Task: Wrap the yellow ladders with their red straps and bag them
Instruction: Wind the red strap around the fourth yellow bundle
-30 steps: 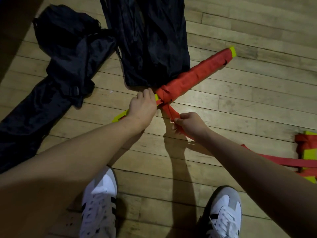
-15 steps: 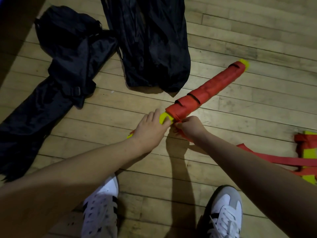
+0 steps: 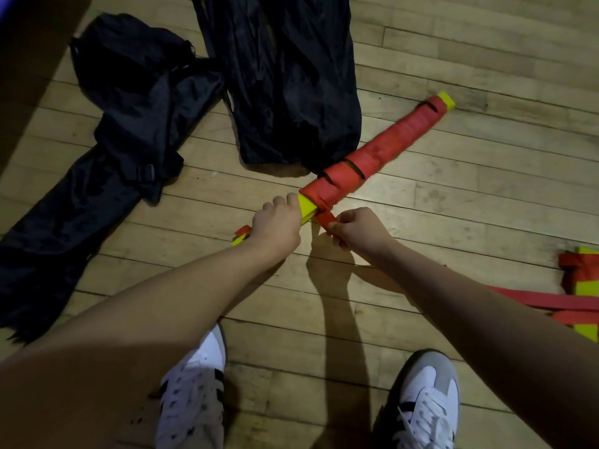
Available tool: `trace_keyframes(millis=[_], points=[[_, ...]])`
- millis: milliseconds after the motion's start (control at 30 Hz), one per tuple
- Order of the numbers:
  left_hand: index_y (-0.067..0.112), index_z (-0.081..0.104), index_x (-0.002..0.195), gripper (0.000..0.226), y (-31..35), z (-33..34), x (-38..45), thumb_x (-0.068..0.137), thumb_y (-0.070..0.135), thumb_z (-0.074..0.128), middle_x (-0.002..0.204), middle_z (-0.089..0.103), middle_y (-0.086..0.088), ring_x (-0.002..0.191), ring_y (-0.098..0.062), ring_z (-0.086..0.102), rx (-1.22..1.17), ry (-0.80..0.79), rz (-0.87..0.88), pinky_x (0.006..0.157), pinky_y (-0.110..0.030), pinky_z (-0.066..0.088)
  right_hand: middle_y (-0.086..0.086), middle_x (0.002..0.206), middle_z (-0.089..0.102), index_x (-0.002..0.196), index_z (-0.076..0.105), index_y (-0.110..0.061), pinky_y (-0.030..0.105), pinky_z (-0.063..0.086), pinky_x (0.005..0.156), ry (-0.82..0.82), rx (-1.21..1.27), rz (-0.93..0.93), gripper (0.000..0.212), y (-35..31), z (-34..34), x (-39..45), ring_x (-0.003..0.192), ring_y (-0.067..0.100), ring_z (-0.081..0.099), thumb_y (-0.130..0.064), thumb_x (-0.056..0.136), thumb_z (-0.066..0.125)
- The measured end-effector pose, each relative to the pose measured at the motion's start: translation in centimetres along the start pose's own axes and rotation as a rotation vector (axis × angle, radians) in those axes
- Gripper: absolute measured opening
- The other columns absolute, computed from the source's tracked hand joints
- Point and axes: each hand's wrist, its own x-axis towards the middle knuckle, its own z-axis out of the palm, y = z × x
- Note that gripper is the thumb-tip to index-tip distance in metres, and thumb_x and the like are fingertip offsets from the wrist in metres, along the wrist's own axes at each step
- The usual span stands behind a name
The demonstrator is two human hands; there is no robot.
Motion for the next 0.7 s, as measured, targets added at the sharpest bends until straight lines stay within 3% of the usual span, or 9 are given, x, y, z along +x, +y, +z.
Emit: trace_keyframes(millis=[233, 367, 467, 567, 633, 700], points=[[0.008, 0.031, 0.135, 0.055, -0.4, -1.2, 2.0, 0.090, 0.017, 0.061, 0.126, 0.048, -0.016, 0.115, -0.033, 0.051, 0.034, 0.038, -0.055, 0.083, -0.039, 0.046, 0.003, 0.053, 0.057, 0.072, 0.064, -0.003, 0.026, 0.043, 0.054, 0.028, -0.034, -0.042, 0.023, -1.9, 0.6, 0.9, 0.045, 0.012, 0.049, -0.008, 0.091, 0.054], [0.008, 0.035, 0.127, 0.041, -1.0, -1.5, 2.5, 0.090, 0.005, 0.053, 0.122, 0.047, -0.015, 0.111, -0.032, 0.051, 0.184, 0.178, 0.014, 0.085, -0.036, 0.045, 0.005, 0.057, 0.058, 0.074, 0.060, -0.005, 0.015, 0.039, 0.042, 0.015, 0.118, -0.012, 0.022, -2.1, 0.5, 0.7, 0.040, 0.008, 0.051, -0.008, 0.094, 0.056], [0.004, 0.036, 0.135, 0.049, -1.3, -0.6, 2.4, 0.091, 0.015, 0.054, 0.119, 0.050, -0.012, 0.106, -0.027, 0.053, 0.279, 0.211, 0.061, 0.084, -0.032, 0.045, 0.008, 0.061, 0.059, 0.075, 0.059, -0.002, 0.013, 0.037, 0.039, 0.021, 0.234, 0.031, 0.019, -2.1, 0.7, 0.7, 0.041, 0.010, 0.052, -0.004, 0.093, 0.055], [0.008, 0.056, 0.121, 0.053, -1.5, 1.0, 1.2, 0.078, 0.035, 0.071, 0.103, 0.055, -0.005, 0.089, -0.020, 0.056, 0.370, 0.263, 0.205, 0.072, -0.029, 0.046, 0.008, 0.060, 0.059, 0.069, 0.058, -0.004, 0.015, 0.041, 0.043, 0.037, 0.243, 0.069, 0.024, -1.3, 1.2, 0.7, 0.044, 0.012, 0.054, -0.003, 0.093, 0.055], [0.007, 0.049, 0.130, 0.060, -1.3, 2.0, -0.3, 0.084, 0.044, 0.064, 0.115, 0.053, -0.008, 0.095, -0.022, 0.054, 0.340, 0.273, 0.276, 0.077, -0.032, 0.044, 0.010, 0.060, 0.058, 0.067, 0.058, -0.003, 0.023, 0.048, 0.054, 0.051, 0.263, 0.097, 0.026, -0.6, 1.3, 0.7, 0.052, 0.019, 0.055, -0.001, 0.092, 0.055], [0.006, 0.029, 0.145, 0.068, -1.0, 2.8, -1.9, 0.094, 0.046, 0.048, 0.132, 0.043, -0.014, 0.108, -0.028, 0.049, 0.324, 0.242, 0.316, 0.088, -0.036, 0.042, 0.013, 0.061, 0.057, 0.064, 0.058, -0.001, 0.031, 0.050, 0.060, 0.069, 0.275, 0.121, 0.026, 0.0, 1.2, 0.8, 0.055, 0.023, 0.055, 0.003, 0.090, 0.054]])
